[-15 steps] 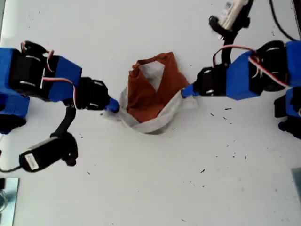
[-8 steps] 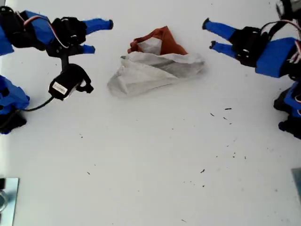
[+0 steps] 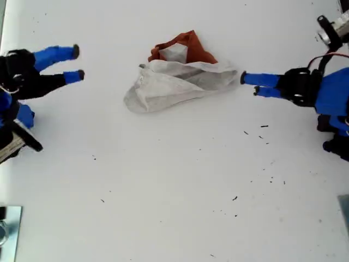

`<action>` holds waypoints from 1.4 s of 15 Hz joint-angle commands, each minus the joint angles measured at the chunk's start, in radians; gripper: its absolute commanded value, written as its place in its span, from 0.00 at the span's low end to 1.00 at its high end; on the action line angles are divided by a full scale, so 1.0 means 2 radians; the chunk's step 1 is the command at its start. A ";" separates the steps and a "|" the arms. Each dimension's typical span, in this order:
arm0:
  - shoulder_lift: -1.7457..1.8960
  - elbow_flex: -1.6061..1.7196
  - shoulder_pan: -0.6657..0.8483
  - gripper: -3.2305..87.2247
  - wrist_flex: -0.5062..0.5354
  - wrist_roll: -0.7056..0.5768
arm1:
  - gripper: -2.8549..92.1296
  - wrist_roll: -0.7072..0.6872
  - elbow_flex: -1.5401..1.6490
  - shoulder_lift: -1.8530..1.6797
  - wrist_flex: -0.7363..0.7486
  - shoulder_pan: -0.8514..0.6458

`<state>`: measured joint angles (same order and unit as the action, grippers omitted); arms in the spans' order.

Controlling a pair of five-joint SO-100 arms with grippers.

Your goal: Fold t shirt

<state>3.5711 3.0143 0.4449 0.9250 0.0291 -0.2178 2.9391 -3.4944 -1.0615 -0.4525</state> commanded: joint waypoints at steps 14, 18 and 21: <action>0.017 0.114 -0.430 0.24 0.052 0.096 | 0.07 -0.272 0.086 -0.004 -0.133 0.088; 0.017 0.114 -0.438 0.24 0.052 -0.094 | 0.07 -0.295 0.083 -0.005 -0.139 0.091; 0.017 0.114 -0.454 0.23 0.051 -0.112 | 0.07 -0.295 0.083 -0.005 -0.139 0.091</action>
